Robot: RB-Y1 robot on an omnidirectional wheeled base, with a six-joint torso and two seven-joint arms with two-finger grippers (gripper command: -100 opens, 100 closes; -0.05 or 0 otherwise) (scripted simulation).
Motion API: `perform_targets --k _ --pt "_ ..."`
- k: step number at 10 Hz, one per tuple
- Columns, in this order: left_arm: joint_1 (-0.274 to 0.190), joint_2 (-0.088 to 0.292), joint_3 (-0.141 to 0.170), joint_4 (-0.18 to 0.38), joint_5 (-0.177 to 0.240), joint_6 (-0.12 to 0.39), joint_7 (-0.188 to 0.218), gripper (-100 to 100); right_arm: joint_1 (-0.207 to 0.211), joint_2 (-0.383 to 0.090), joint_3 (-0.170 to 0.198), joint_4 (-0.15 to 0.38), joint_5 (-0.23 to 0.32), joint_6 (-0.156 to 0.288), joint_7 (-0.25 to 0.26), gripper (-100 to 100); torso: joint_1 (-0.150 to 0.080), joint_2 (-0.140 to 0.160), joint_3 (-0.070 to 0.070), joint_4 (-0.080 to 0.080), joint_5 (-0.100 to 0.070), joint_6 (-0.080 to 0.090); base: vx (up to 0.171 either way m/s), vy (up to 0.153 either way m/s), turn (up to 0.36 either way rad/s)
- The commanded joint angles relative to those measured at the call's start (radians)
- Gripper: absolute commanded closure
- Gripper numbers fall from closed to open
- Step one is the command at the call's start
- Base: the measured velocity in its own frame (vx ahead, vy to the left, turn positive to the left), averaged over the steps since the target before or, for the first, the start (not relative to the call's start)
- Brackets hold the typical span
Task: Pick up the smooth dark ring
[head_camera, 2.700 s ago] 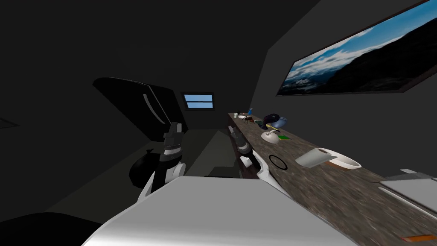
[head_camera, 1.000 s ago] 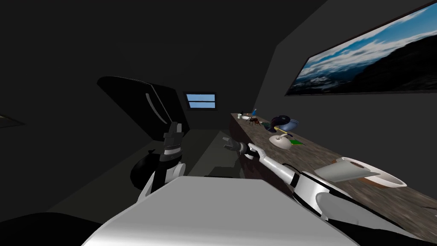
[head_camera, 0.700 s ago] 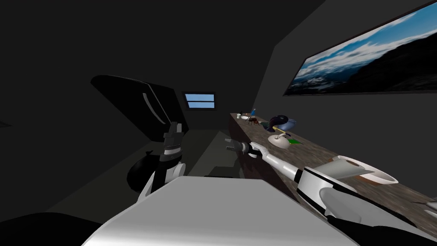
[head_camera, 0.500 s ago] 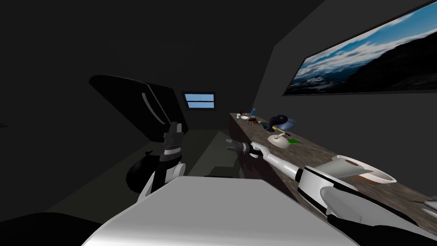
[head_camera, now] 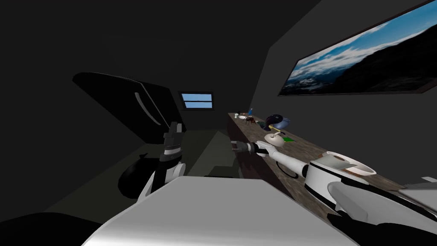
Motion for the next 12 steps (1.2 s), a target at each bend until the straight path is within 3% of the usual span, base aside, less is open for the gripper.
perform_targets --k 1,2,3,6,7,8,9,11,12 --pt "0.000 0.000 0.000 0.000 0.000 0.000 0.000 0 -0.009 -0.023 0.018 0.046 0.006 -0.009 0.011 -100 0.000 0.000 0.000 0.000 0.000 0.000 0.008 -0.029 -0.044" --pt "0.000 0.000 0.000 0.000 0.000 0.000 0.000 0 -0.009 -0.023 0.018 0.046 0.006 -0.009 0.011 -100 0.000 0.000 0.000 0.000 0.000 0.000 0.003 -0.014 0.010" --pt "0.000 0.000 0.000 0.000 0.000 0.000 0.000 0 -0.032 -0.062 0.054 0.076 0.020 -0.017 0.026 -100 0.002 0.000 0.000 0.000 0.000 -0.001 0.002 -0.026 -0.080" --pt "0.000 0.000 0.000 0.000 0.000 0.000 0.000 0 -0.032 -0.062 0.054 0.103 0.020 -0.017 0.026 -100 0.002 0.000 0.000 0.000 0.000 -0.001 0.003 -0.015 -0.022" --pt "0.000 0.000 0.000 0.000 0.000 0.000 0.000 0 -0.052 -0.100 0.088 0.141 0.032 -0.023 0.041 -100 0.002 0.000 0.000 0.000 0.000 -0.001 0.002 -0.019 -0.097" --pt "0.000 0.000 0.000 0.000 0.000 0.000 0.000 0 -0.052 -0.100 0.088 0.159 0.032 -0.023 0.041 -100 0.001 0.001 0.000 0.000 0.000 0.000 -0.001 -0.028 -0.065" --pt "0.000 0.000 0.000 0.000 0.000 0.000 0.000 0 -0.070 -0.135 0.121 0.194 0.044 -0.027 0.054 -100 0.001 0.001 0.000 0.000 0.000 -0.001 0.005 -0.050 -0.085" --pt "0.000 0.000 0.000 0.000 0.000 0.000 0.000 0 -0.070 -0.135 0.121 0.211 0.044 -0.027 0.054 -100 -0.001 0.001 0.000 0.000 -0.001 -0.001 0.005 -0.036 -0.029" --pt "0.000 0.000 0.000 0.000 0.000 0.000 0.000 0 -0.085 -0.167 0.153 0.251 0.055 -0.030 0.067 -100 0.001 0.000 0.000 0.000 0.000 -0.001 0.010 -0.031 -0.106"
